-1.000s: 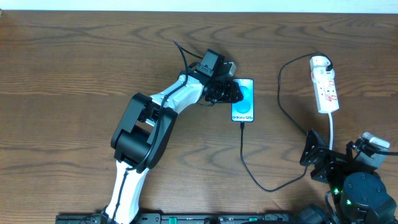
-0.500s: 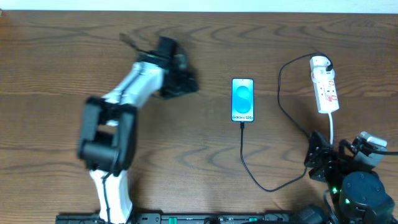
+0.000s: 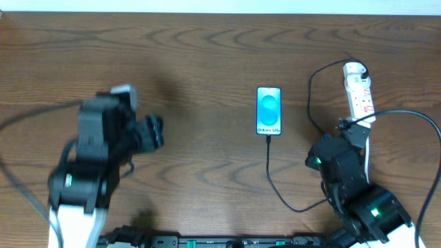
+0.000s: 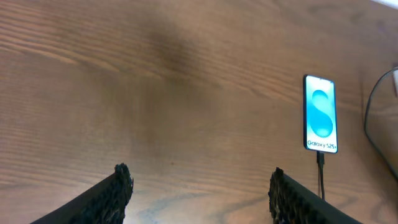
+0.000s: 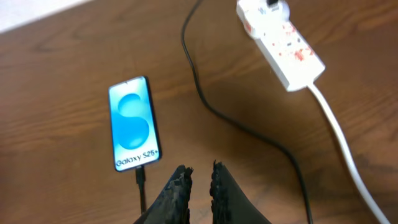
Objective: Plug charger to phone and switch on socket
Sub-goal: 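Move the right gripper to the power strip and press its switch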
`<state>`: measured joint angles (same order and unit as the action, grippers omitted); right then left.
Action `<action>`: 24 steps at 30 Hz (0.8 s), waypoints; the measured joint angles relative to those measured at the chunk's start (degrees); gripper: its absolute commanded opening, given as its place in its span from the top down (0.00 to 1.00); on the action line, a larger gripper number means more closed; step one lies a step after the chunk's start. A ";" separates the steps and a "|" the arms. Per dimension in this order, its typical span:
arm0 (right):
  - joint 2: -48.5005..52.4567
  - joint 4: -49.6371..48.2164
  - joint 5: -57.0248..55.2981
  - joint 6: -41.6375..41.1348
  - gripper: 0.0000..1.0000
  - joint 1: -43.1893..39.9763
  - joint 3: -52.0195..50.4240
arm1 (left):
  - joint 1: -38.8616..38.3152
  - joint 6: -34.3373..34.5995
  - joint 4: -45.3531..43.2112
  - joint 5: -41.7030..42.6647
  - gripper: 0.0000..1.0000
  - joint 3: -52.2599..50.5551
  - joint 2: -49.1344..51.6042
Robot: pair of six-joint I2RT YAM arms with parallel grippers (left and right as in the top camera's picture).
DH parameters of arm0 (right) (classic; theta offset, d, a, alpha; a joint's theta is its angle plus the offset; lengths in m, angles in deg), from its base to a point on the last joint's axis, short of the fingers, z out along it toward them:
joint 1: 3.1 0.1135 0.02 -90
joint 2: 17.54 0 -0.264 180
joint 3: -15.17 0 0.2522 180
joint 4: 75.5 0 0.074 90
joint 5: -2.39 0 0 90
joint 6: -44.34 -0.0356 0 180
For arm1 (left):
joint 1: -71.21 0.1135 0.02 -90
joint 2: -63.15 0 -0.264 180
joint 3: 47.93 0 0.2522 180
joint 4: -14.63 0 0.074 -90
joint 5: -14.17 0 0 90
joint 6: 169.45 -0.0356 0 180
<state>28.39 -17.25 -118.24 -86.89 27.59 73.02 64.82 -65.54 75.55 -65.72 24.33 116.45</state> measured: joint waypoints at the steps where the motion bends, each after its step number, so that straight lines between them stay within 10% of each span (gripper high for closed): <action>1: 1.01 -0.13 0.85 -1.11 0.99 -0.92 -0.02 | -0.02 1.16 -3.19 -0.31 0.05 -4.20 -5.44; 7: 6.51 0.04 7.10 -4.22 0.99 -11.58 -0.02 | -0.02 3.91 -6.51 -8.94 0.05 -14.25 -27.08; 15: 20.24 0.74 20.04 -2.32 0.99 -33.79 3.54 | 0.02 4.31 -6.62 -16.55 0.05 -14.49 -29.03; 24: 49.94 11.02 25.94 3.21 0.99 -47.56 34.49 | 0.02 4.31 -1.14 -17.81 0.05 -14.71 -28.94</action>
<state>78.33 -6.23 -92.29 -83.68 -19.97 107.51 64.84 -61.23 74.41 -83.53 9.62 87.51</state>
